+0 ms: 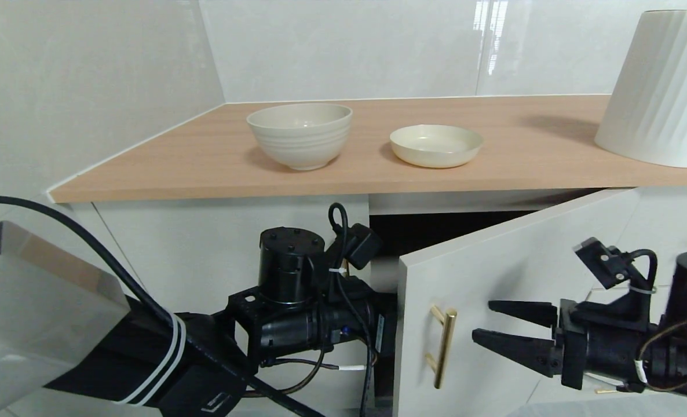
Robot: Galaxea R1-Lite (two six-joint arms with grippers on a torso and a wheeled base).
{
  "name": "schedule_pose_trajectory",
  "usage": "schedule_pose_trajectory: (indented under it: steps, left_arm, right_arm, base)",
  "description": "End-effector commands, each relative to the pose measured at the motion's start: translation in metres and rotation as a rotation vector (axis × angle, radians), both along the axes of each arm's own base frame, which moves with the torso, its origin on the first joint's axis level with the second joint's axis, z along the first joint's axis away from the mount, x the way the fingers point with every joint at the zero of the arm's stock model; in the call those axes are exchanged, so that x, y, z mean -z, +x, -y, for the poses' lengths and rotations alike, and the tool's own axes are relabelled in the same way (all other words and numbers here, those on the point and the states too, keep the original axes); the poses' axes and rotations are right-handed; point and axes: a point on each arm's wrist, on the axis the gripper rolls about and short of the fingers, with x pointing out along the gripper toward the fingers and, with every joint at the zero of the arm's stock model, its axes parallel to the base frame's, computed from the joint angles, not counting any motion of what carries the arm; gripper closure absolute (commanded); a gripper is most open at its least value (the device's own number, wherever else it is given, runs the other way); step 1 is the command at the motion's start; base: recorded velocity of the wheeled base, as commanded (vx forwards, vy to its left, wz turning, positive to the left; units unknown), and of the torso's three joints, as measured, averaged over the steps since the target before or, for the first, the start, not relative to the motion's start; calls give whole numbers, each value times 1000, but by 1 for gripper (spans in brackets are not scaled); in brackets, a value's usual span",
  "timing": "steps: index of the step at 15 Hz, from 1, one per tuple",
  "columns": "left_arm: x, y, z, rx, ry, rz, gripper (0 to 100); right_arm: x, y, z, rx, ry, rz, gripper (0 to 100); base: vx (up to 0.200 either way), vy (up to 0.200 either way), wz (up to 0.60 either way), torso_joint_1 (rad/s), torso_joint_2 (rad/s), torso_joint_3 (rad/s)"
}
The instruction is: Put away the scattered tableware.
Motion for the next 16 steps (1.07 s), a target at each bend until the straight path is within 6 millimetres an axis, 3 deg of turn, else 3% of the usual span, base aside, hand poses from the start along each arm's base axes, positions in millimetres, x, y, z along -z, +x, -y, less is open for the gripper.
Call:
schedule_pose_trajectory:
  steps: [1,3,4,7,12,16]
  left_arm:
    - [-5,0,-3,-19,-8,15,100]
    - [-6,-3,-3,-14,-10,17,100]
    - [-6,-4,-1,-8,-10,17,100]
    - [-4,-10,4,6,-14,-17,100]
    - [6,-6,12,13,-6,-31,100]
    - [19,1,26,24,-8,-37,100]
  right_arm:
    - [15,-32,18,92,-58,-43,0]
    - [21,-45,29,184,-116,-16,0]
    - [15,-54,34,199,-98,24,0]
    - [4,-52,33,204,-74,72,0]
    - [4,-53,33,203,-74,73,0]
    - [6,-54,34,203,-77,69,0]
  base:
    - [0,0,0,0,0,0]
    - [0,0,0,0,0,0]
    - [0,0,0,0,0,0]
    - [0,0,0,0,0,0]
    - [-200,0,0,7,0,2]
    - [0,0,0,0,0,0]
